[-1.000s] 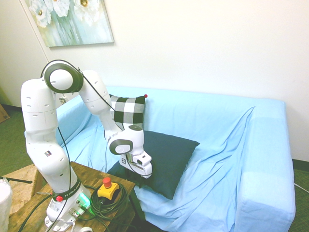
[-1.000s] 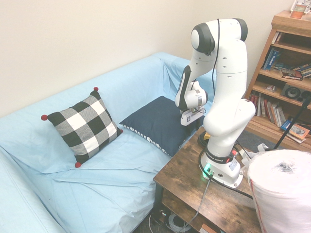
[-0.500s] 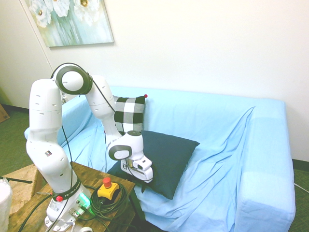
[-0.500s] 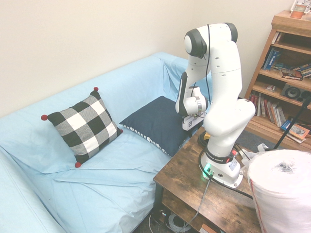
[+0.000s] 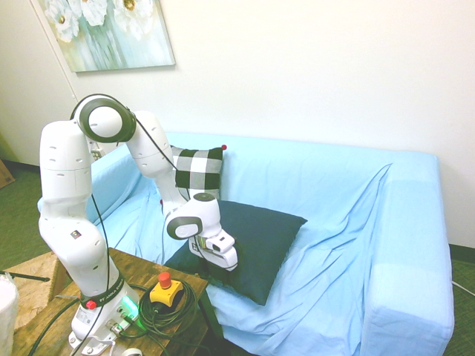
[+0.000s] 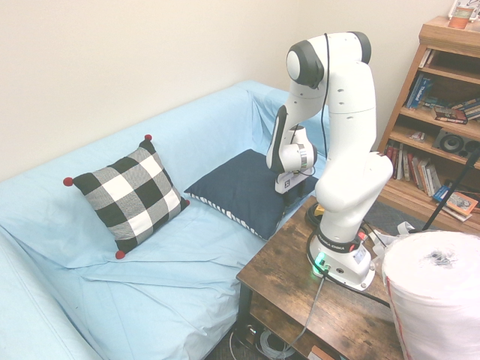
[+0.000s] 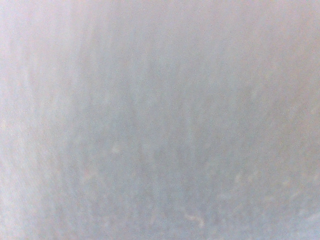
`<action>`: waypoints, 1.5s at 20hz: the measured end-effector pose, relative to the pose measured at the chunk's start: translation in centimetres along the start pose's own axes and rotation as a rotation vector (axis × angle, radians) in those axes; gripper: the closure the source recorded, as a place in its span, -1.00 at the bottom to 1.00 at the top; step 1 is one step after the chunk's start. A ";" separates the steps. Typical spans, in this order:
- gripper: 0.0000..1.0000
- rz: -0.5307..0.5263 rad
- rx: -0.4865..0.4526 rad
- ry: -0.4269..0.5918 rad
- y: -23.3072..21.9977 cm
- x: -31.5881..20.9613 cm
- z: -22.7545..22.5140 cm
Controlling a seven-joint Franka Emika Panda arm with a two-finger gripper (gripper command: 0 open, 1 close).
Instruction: Lift the pillow
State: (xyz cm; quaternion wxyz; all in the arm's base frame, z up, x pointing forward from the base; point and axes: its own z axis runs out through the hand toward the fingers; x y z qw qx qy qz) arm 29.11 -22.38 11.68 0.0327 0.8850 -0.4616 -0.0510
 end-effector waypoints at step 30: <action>-1.00 -0.046 0.254 0.275 -21.4 17.8 -25.7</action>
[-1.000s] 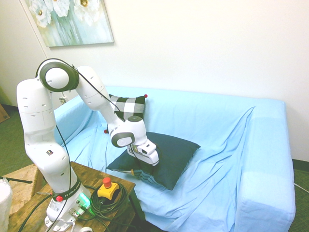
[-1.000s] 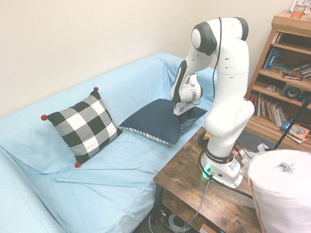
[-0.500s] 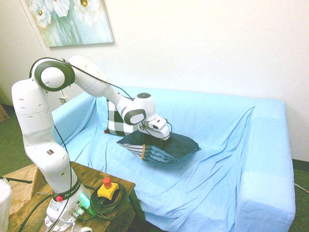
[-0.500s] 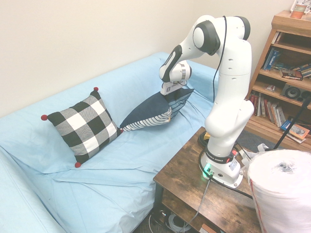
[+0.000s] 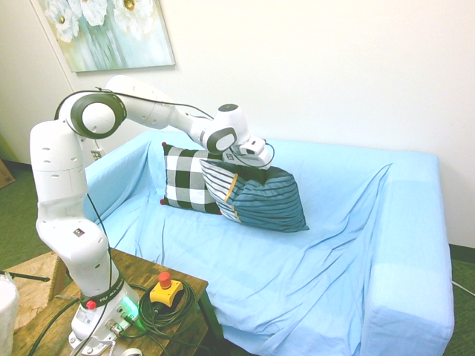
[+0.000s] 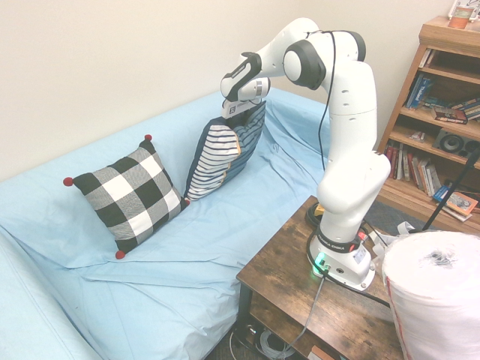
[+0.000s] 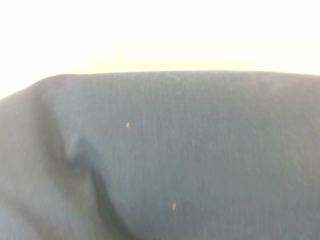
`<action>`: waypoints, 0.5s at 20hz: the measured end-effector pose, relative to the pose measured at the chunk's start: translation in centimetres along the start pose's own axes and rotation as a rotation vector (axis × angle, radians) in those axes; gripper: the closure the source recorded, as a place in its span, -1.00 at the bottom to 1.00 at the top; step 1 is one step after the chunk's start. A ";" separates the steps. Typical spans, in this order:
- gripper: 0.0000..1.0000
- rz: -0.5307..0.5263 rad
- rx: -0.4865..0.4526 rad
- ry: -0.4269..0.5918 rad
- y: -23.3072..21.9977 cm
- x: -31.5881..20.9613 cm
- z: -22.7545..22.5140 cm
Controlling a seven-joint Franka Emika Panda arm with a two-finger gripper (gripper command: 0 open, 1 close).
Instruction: Lift the pillow
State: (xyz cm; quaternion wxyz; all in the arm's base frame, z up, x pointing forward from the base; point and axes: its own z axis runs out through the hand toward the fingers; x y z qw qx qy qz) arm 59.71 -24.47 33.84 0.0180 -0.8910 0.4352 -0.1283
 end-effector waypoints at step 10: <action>-1.00 -0.069 0.070 0.051 -10.4 6.4 0.5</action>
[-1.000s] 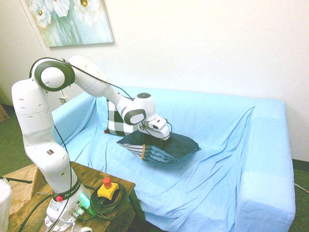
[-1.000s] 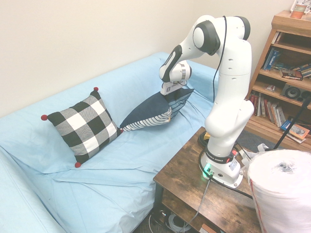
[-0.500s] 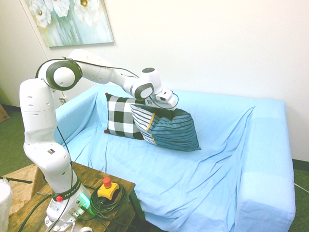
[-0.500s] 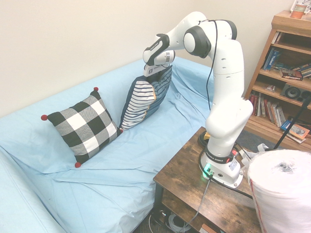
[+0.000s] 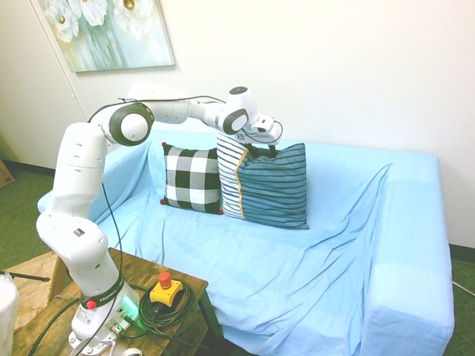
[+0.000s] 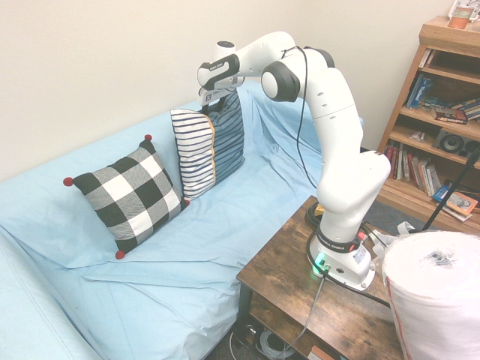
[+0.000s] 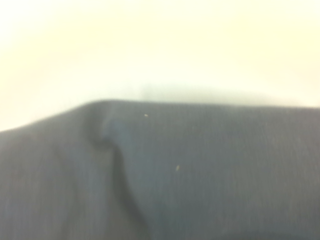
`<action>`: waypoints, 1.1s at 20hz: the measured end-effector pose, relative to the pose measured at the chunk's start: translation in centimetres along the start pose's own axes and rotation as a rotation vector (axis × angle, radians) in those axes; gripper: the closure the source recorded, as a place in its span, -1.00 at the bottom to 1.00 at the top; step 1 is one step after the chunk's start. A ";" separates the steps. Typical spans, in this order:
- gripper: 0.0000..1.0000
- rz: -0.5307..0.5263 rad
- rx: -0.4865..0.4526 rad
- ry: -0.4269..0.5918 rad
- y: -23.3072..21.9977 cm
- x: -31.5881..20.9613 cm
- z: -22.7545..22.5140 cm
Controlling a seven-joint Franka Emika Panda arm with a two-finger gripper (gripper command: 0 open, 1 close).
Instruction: Lift the pillow
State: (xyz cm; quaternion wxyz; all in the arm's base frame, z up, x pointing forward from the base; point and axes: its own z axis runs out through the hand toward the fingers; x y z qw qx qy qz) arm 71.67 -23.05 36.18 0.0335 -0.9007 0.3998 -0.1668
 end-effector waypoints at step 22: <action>-1.00 0.021 0.028 0.010 -1.7 0.2 -6.3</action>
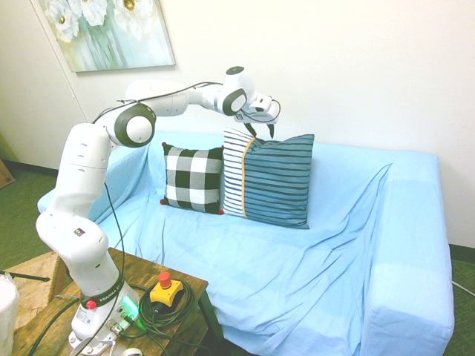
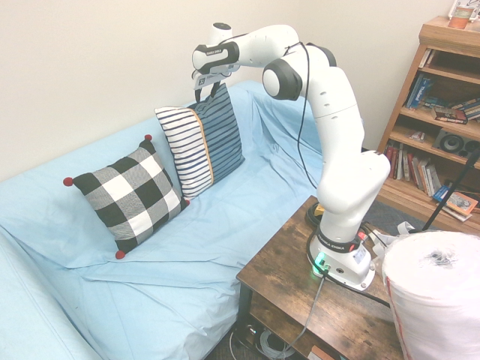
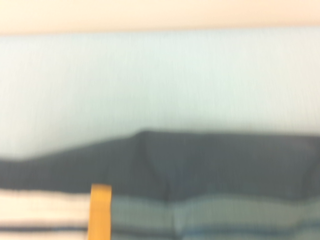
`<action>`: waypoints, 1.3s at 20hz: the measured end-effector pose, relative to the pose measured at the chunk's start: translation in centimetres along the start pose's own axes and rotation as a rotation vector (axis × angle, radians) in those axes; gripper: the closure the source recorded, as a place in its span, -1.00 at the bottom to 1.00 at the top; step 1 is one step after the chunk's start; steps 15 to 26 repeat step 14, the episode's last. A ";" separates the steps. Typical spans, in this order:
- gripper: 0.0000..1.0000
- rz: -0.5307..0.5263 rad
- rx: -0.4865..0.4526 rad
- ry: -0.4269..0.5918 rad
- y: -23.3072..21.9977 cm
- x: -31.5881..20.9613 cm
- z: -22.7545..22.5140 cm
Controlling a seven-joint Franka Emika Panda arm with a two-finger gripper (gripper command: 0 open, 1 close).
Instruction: Lift the pillow
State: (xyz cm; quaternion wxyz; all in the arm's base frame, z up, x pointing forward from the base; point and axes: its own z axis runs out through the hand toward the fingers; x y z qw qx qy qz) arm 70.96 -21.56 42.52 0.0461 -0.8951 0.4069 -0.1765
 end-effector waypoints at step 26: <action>-1.00 -0.011 -0.184 -0.162 -2.5 -23.8 4.3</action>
